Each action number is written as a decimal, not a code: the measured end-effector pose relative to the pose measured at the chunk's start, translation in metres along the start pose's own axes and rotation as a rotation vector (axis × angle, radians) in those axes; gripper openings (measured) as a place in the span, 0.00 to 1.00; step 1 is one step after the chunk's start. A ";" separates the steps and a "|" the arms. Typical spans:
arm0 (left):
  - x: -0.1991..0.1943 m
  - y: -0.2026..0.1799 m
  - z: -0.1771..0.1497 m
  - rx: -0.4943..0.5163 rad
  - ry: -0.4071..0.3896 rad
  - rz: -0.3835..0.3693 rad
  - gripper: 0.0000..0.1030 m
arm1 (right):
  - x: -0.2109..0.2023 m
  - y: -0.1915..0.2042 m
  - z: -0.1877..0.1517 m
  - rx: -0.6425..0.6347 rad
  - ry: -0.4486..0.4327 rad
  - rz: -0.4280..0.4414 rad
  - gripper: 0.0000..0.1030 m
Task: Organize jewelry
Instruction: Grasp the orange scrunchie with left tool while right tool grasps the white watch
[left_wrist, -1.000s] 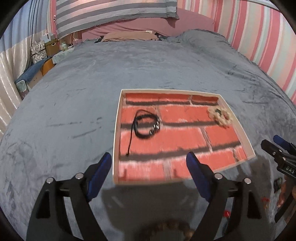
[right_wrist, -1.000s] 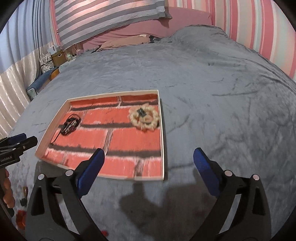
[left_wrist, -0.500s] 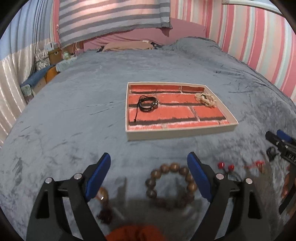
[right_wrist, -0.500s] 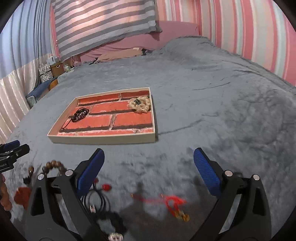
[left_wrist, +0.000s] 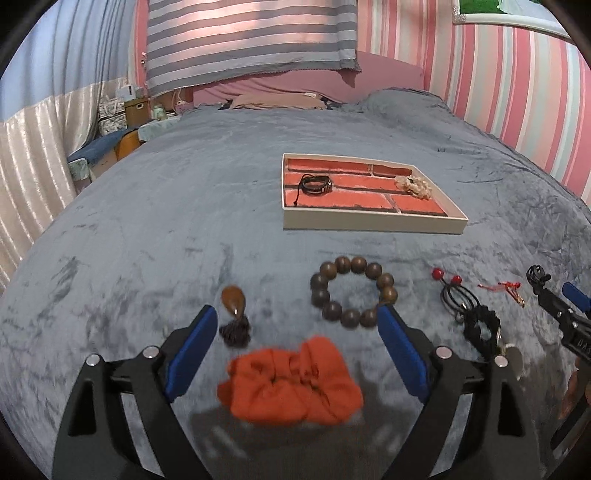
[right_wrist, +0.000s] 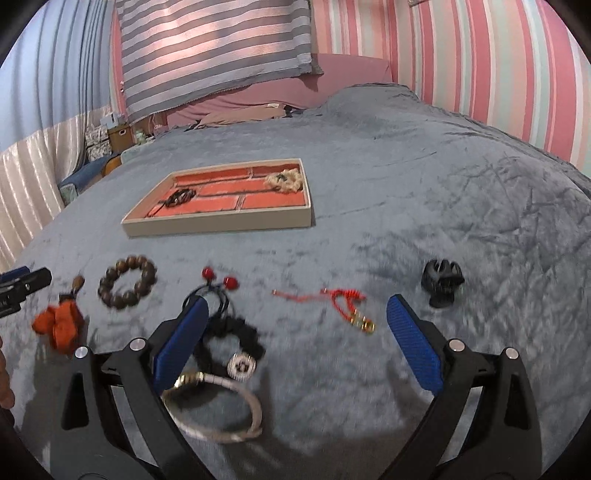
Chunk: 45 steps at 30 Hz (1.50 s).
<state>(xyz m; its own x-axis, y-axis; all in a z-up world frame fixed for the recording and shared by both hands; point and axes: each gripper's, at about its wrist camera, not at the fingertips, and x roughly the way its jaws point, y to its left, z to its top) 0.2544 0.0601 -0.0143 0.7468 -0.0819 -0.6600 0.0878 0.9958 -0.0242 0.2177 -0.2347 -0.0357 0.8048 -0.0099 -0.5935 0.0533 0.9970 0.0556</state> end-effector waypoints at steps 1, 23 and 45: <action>-0.001 -0.001 -0.004 0.000 -0.003 0.004 0.84 | -0.002 0.002 -0.003 -0.002 -0.004 0.001 0.92; 0.008 0.029 -0.057 -0.082 0.006 0.072 0.84 | -0.002 0.015 -0.046 -0.045 0.041 -0.005 0.92; 0.025 0.026 -0.057 -0.051 0.014 -0.019 0.61 | 0.029 0.015 -0.055 -0.049 0.201 0.042 0.47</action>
<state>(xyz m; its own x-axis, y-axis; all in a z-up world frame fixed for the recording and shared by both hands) 0.2371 0.0860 -0.0742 0.7360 -0.1003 -0.6695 0.0678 0.9949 -0.0744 0.2090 -0.2160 -0.0965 0.6715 0.0425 -0.7397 -0.0107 0.9988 0.0476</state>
